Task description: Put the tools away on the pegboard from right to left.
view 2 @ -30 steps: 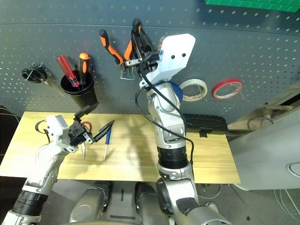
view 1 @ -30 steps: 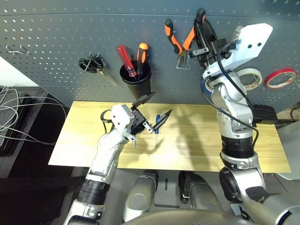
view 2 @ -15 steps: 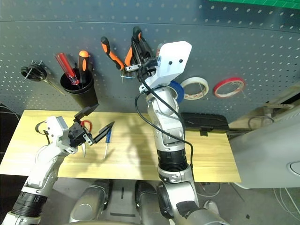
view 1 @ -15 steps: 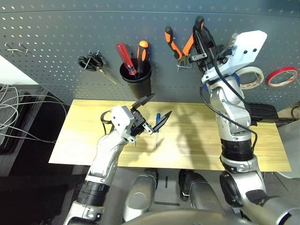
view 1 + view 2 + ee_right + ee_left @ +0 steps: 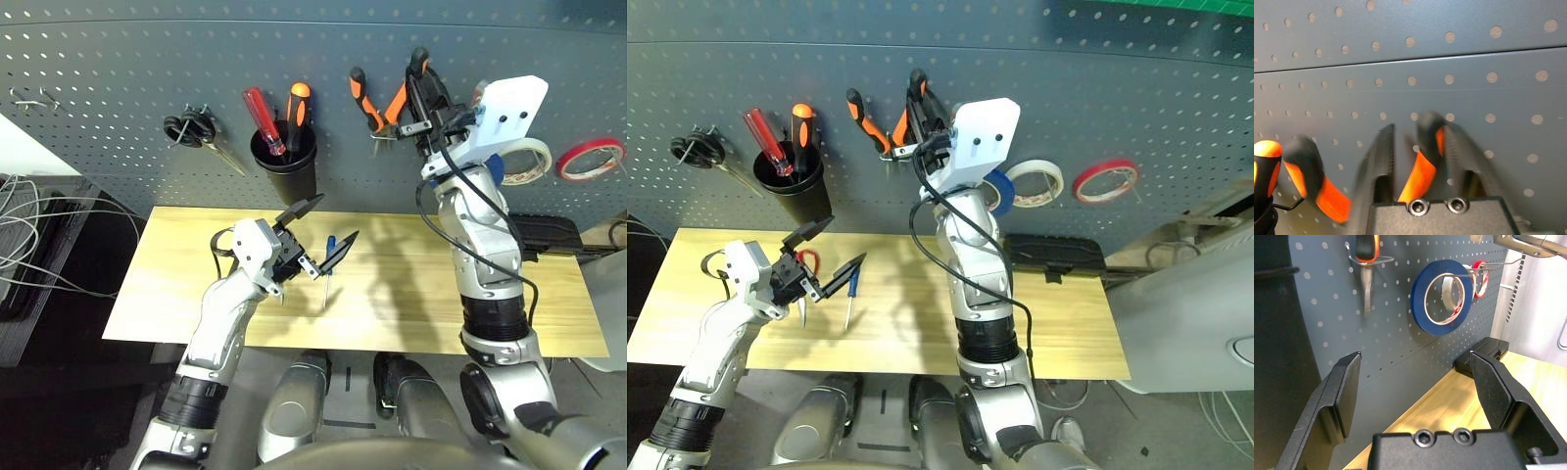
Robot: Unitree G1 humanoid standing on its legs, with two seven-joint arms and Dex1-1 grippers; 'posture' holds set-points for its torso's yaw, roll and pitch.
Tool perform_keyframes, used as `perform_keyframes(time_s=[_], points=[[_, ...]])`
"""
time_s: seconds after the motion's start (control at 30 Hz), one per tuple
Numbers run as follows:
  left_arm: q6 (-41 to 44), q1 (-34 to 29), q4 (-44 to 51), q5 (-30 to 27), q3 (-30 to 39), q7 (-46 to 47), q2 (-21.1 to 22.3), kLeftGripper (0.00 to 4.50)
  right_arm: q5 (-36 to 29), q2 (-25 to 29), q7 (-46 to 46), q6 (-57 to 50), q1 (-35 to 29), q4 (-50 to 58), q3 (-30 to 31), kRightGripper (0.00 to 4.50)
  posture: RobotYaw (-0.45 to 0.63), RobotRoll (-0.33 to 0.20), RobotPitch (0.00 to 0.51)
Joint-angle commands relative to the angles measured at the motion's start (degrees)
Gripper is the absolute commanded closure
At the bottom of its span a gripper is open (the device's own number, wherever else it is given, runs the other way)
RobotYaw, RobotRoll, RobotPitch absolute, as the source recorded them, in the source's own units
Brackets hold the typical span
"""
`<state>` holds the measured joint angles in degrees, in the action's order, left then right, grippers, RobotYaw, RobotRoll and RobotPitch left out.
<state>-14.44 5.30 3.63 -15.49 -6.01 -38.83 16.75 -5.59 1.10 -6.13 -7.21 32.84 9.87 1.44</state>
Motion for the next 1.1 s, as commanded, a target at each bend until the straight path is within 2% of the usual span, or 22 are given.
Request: perform_keyframes(time_s=[0.03, 0.13, 0.17, 0.37, 0.63, 0.77, 1.1], points=[[0.2, -0.9, 0.2, 0.7, -0.8, -0.3, -0.1, 0.00, 0.6, 0.4, 0.7, -1.4, -1.1, -0.1, -0.3, 1.09, 0.12, 0.000, 0.251], [0.1, -0.7, 0.0, 0.8, -0.6, 0.0, -0.3, 0.00, 0.4, 0.7, 0.7, -2.0, -1.7, 1.2, -0.5, 0.13, 0.11, 0.000, 0.252], [0.1, -0.7, -0.1, 0.8, -0.6, 0.0, -0.3, 0.00, 0.4, 0.8, 0.7, -2.2, -1.9, 1.6, -0.5, 0.06, 0.11, 0.000, 0.252], [0.1, -0.8, 0.0, 0.9, -0.7, -0.1, -0.3, 0.00, -0.1, 3.1, -1.4, -3.3, -4.6, 7.6, 0.3, 0.06, 0.10, 0.000, 0.258], [0.2, -0.9, -0.2, 0.8, -1.0, -0.4, -0.3, 0.00, -0.9, 6.5, -3.1, -6.3, -11.2, 13.7, -0.6, 0.06, 0.09, 0.000, 0.265], [0.1, -0.7, -0.4, 0.7, -1.1, -0.7, -0.3, 0.00, -2.0, 7.8, -4.0, -9.0, -17.0, 19.2, -0.7, 0.06, 0.07, 0.000, 0.263], [-0.1, 0.4, -1.9, 0.6, -1.6, -1.9, -0.3, 0.00, -6.0, 7.8, -5.6, -16.3, -26.1, 23.8, 0.4, 0.06, 0.05, 0.000, 0.255]])
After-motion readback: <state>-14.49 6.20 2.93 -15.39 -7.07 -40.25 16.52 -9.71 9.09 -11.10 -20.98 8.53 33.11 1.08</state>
